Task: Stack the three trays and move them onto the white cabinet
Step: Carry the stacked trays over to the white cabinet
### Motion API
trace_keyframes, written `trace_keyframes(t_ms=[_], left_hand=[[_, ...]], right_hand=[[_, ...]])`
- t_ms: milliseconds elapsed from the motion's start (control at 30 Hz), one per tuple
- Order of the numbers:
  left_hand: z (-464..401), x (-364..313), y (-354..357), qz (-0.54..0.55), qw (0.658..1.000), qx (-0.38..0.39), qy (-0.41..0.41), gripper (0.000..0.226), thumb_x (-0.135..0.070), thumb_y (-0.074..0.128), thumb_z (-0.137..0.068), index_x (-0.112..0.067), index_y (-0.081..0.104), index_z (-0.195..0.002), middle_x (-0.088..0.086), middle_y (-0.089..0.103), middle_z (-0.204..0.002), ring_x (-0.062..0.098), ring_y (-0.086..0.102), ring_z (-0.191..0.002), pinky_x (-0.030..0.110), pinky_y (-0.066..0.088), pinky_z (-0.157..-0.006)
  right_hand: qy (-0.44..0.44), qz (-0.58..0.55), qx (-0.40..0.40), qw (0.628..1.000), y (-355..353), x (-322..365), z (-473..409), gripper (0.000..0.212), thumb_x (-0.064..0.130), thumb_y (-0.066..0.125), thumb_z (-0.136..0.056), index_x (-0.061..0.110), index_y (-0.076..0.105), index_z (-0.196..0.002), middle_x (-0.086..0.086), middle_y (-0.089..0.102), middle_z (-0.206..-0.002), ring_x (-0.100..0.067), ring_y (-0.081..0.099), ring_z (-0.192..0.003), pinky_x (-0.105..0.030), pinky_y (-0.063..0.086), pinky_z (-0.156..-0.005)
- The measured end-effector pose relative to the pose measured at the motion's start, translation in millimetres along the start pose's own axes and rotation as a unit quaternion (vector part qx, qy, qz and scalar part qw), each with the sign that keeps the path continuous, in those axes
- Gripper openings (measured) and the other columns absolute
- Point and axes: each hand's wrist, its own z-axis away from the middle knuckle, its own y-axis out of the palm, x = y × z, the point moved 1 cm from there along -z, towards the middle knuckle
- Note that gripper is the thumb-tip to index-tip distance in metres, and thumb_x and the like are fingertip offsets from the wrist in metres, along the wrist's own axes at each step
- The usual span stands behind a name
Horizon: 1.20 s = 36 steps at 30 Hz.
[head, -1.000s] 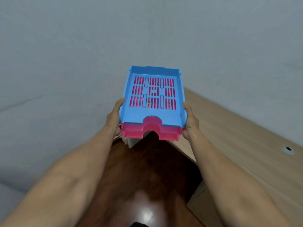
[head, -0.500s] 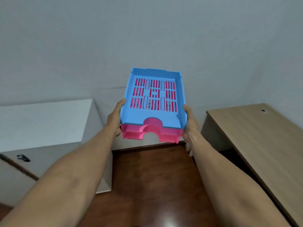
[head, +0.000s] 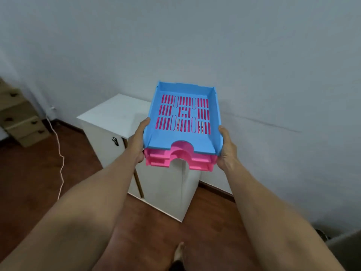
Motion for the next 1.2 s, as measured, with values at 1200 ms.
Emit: trace_keyframes(t_ms=[1200], left_hand=[[-233.0,-179.3,-279.5,0.087,0.965,-0.231,0.091,0.074,-0.06,0.076,-0.077,-0.015,0.064,-0.135,0.012,0.071,-0.131,0.037,0.067,-0.12,0.054,0.05,-0.107]], right_hand=[[0.131,0.102,0.201,0.965,414.0,-129.1,-284.9,0.061,0.052,0.093,-0.061,0.016,0.076,-0.107,-0.008,0.083,-0.105,-0.03,0.081,-0.087,-0.051,0.064,-0.087]])
